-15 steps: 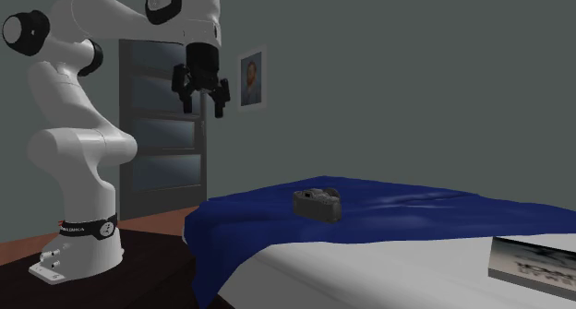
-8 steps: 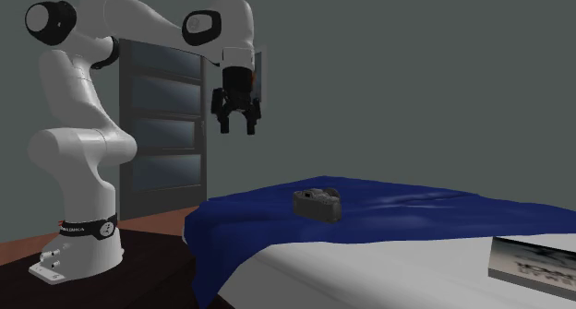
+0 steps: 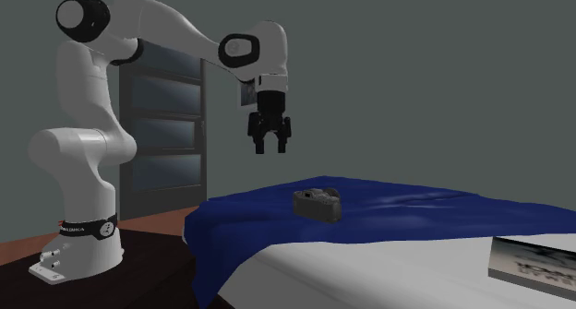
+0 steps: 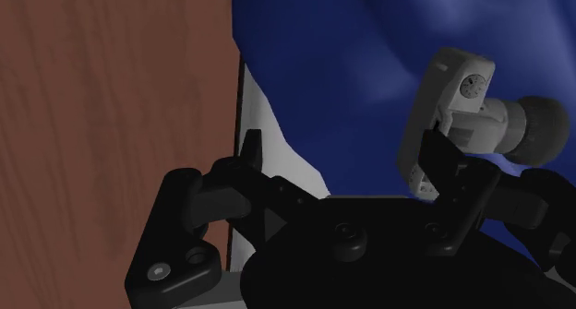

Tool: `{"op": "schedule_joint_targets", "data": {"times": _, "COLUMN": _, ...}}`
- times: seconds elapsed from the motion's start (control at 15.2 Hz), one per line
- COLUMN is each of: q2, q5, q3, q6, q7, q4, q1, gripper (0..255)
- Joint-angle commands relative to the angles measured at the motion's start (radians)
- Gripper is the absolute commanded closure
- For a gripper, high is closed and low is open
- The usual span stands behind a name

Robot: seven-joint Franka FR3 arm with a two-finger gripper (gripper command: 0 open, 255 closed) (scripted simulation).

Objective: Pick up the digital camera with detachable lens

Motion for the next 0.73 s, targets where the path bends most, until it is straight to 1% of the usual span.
{"op": "schedule_joint_targets", "data": {"times": 0.0, "q2": 0.084, "q5": -0.007, "q3": 0.013, "q6": 0.017, "q7": 0.035, "q4": 0.061, "q1": 0.006, "gripper": 0}}
{"op": "schedule_joint_targets", "data": {"times": 0.33, "q2": 0.279, "q5": -0.032, "q3": 0.032, "q6": 0.040, "q7": 0.116, "q4": 0.219, "q1": 0.028, "gripper": 0}}
{"op": "schedule_joint_targets", "data": {"times": 0.66, "q2": 0.484, "q5": -0.059, "q3": 0.036, "q6": 0.032, "q7": 0.188, "q4": 0.418, "q1": 0.061, "gripper": 0}}
